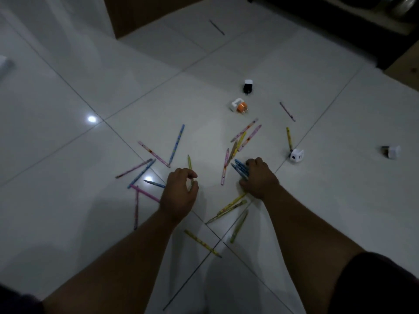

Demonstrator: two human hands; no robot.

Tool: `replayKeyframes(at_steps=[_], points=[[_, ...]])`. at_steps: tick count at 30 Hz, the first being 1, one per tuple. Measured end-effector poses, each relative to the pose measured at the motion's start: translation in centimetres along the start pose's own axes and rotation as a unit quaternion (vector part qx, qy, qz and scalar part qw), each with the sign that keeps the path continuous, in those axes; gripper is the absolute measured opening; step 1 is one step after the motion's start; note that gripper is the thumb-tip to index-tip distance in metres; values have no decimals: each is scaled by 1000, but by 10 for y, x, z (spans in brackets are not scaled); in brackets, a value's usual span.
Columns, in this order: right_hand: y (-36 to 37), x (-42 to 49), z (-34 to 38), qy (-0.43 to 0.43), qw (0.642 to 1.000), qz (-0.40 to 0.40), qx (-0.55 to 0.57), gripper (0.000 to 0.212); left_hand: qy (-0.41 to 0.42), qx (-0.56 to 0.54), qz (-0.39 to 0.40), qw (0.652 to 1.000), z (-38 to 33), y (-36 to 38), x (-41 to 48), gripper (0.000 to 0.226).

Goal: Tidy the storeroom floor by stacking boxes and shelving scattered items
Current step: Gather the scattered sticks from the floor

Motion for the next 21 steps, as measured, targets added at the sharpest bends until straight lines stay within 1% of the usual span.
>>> replayKeyframes(at_steps=[2, 4, 6, 7, 8, 9, 11, 12, 13, 15, 16, 17, 19, 20, 21], points=[[1, 10, 3, 21, 1000, -9, -4, 54, -12, 12, -4, 1000, 9, -5, -2, 21], [6, 17, 3, 61, 998, 23, -13, 50, -30, 18, -15, 999, 19, -10, -3, 20], [2, 18, 6, 81, 995, 24, -61, 45, -41, 28, -17, 999, 26, -12, -2, 19], [-4, 17, 13, 75, 994, 7, -75, 37, -41, 34, -15, 998, 28, -12, -2, 18], [-1, 17, 12, 74, 991, 7, -107, 23, -38, 41, -12, 998, 29, -12, -2, 18], [10, 21, 4, 70, 989, 23, -130, 11, -36, 43, -9, 998, 29, -11, -2, 19], [41, 29, -13, 42, 978, 30, -202, 31, -35, 41, -10, 998, 30, -10, -1, 19], [41, 28, -11, 30, 972, -2, -232, 35, -38, 40, -13, 998, 31, -9, -1, 19], [31, 24, -5, 33, 974, -31, -223, 35, -44, 40, -16, 998, 33, -9, -1, 19], [23, 18, -2, 40, 974, -43, -218, 29, -60, 39, -21, 997, 39, -9, 0, 19], [19, 13, 0, 38, 976, -35, -211, 27, -64, 39, -22, 997, 42, -10, 0, 18], [19, 12, -2, 48, 982, -22, -181, 28, -65, 39, -25, 997, 44, -12, 0, 18], [18, 13, -3, 49, 990, -15, -129, 35, -60, 41, -37, 997, 48, -20, -2, 17], [15, 9, 1, 40, 988, -17, -148, 37, -62, 45, -43, 996, 50, -25, -3, 16], [8, 2, 7, 16, 984, -42, -173, 34, -66, 51, -47, 995, 54, -29, -3, 14]])
Point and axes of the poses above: each hand's wrist, its own x-axis towards the middle knuckle, its own y-axis out of the palm, z = x × y, the point moved 10 cm from there along x, towards the middle knuckle, and after that the axes turned 6 degrees about -y, right-handed, at the moved point
